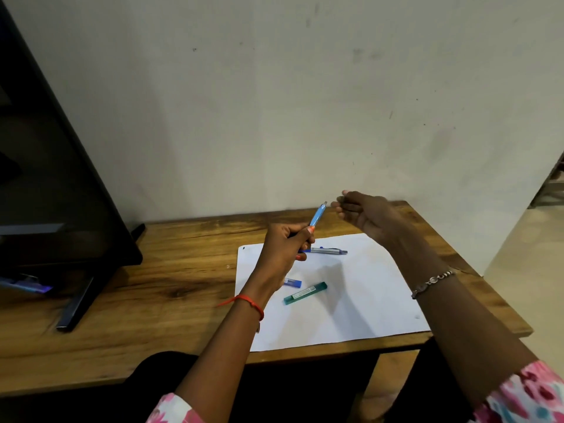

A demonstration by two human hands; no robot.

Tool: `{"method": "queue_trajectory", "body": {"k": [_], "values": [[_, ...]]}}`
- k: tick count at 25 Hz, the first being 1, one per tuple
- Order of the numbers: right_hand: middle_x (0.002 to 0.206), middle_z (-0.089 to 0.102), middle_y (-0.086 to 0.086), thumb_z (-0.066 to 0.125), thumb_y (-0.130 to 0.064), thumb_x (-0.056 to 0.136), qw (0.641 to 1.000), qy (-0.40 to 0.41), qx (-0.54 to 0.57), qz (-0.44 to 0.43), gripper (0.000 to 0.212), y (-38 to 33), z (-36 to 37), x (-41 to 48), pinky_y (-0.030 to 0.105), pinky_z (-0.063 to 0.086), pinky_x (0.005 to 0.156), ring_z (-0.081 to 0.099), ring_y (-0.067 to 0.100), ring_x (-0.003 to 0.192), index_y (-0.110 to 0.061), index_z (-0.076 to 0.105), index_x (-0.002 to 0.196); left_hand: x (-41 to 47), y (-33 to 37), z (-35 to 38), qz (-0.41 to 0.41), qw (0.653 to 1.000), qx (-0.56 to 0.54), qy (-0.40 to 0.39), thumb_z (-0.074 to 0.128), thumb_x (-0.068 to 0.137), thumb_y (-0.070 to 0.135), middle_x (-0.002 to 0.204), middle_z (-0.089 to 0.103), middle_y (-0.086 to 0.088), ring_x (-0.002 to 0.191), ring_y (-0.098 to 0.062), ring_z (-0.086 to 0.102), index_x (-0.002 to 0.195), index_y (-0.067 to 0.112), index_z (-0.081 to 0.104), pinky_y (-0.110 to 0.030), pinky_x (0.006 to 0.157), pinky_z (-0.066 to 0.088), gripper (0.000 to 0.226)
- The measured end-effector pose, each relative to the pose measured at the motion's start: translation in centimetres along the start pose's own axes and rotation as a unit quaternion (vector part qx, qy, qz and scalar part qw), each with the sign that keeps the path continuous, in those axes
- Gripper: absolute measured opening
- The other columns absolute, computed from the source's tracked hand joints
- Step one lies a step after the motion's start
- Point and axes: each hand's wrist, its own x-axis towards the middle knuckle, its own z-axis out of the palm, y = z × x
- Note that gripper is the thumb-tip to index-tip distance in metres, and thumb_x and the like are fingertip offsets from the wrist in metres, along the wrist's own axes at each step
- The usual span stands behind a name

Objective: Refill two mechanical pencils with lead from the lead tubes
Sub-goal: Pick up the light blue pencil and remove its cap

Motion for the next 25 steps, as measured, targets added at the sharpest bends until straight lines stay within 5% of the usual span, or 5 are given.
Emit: {"method": "queue_trajectory", "body": {"k": [7, 11, 22, 25], "values": [[0.063, 0.062, 0.008, 0.058, -0.012, 0.089, 0.995, -0.082, -0.024, 0.056, 0.017, 1.0, 1.3, 0.1, 0.018, 0.051, 0.047, 0.059, 0.011, 0.048, -0.001, 0.062, 0.076, 0.0, -0.4, 0.0, -0.003, 1.0, 0.028, 0.011, 0.052, 0.091, 0.014, 0.065, 0.056, -0.003, 0.054, -0.009, 0.046, 0.081, 0.006, 0.064, -0.012, 0.045, 0.041, 0.018], [0.073, 0.062, 0.009, 0.063, -0.007, 0.085, 0.997, -0.024, -0.069, 0.017, 0.01, 1.2, 1.3, 0.4, 0.015, 0.049, 0.046, 0.056, 0.011, 0.053, 0.0, 0.066, 0.079, 0.0, -0.5, 0.2, -0.004, 1.0, 0.03, 0.008, 0.052, 0.091, 0.014, 0.064, 0.056, -0.002, 0.053, -0.008, 0.045, 0.082, 0.006, 0.065, -0.012, 0.045, 0.04, 0.018], [0.073, 0.061, 0.01, 0.061, -0.006, 0.086, 0.997, 0.056, 0.017, -0.053, 0.012, 0.7, 0.2, 0.7, 0.017, 0.048, 0.047, 0.056, 0.015, 0.059, -0.001, 0.063, 0.075, -0.1, -0.5, -0.2, -0.003, 1.0, 0.017, -0.003, 0.052, 0.091, 0.012, 0.062, 0.054, -0.003, 0.051, -0.007, 0.043, 0.07, 0.011, 0.064, -0.012, 0.044, 0.037, 0.024], [0.073, 0.063, 0.014, 0.063, -0.002, 0.083, 0.988, -0.007, -0.157, 0.001, 0.007, 0.3, -0.7, 0.4, 0.021, 0.054, 0.053, 0.06, 0.018, 0.058, 0.003, 0.064, 0.077, 0.2, -0.7, -0.6, -0.003, 0.999, 0.039, 0.0, 0.052, 0.091, 0.012, 0.062, 0.056, -0.002, 0.053, -0.009, 0.044, 0.077, 0.007, 0.065, -0.014, 0.046, 0.039, 0.02]]}}
